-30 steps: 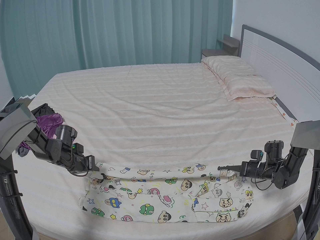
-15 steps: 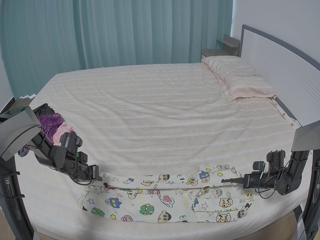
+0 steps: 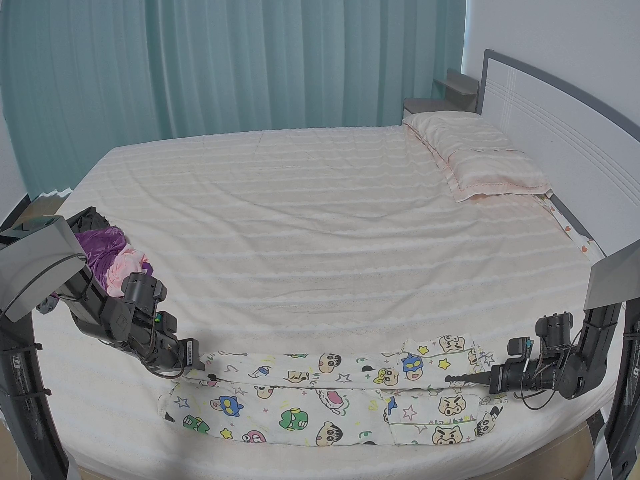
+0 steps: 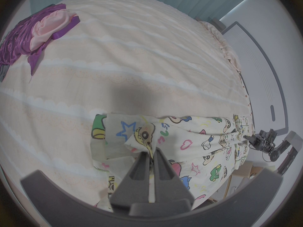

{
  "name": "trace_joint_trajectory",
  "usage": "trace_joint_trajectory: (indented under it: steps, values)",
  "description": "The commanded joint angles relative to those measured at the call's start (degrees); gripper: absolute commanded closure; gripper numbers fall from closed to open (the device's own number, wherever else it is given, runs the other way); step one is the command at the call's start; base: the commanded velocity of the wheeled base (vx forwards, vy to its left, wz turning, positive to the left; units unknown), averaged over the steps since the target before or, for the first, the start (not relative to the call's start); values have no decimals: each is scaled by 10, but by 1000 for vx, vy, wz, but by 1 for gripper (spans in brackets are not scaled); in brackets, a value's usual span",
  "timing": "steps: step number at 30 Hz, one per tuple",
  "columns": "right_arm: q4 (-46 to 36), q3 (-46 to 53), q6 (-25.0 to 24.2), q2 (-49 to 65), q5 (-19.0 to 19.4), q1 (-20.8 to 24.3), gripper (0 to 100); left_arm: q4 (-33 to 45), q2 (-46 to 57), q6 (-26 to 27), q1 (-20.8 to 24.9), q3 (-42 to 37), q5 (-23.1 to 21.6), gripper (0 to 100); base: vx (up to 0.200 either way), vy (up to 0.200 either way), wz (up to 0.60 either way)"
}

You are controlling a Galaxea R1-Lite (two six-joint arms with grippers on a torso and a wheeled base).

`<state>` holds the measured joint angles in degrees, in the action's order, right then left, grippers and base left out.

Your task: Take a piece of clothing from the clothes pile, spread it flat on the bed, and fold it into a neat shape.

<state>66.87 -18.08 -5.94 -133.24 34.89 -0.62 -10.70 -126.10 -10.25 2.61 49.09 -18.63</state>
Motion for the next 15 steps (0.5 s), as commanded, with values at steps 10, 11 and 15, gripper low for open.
trace_joint_trajectory:
  steps: [10, 11, 15]
  values:
    - [5, 24, 29, 0, 4, -1, 0, 2, -3, 23, -1, -7, 3, 0, 0, 0, 0]
    - [8, 25, 28, 1, 6, -1, 0, 2, -1, 23, -2, -8, 2, 0, 0, 0, 0]
    - [44, 45, 23, 10, 8, -8, 0, 4, 11, 23, -11, -13, -4, 0, 0, 0, 0]
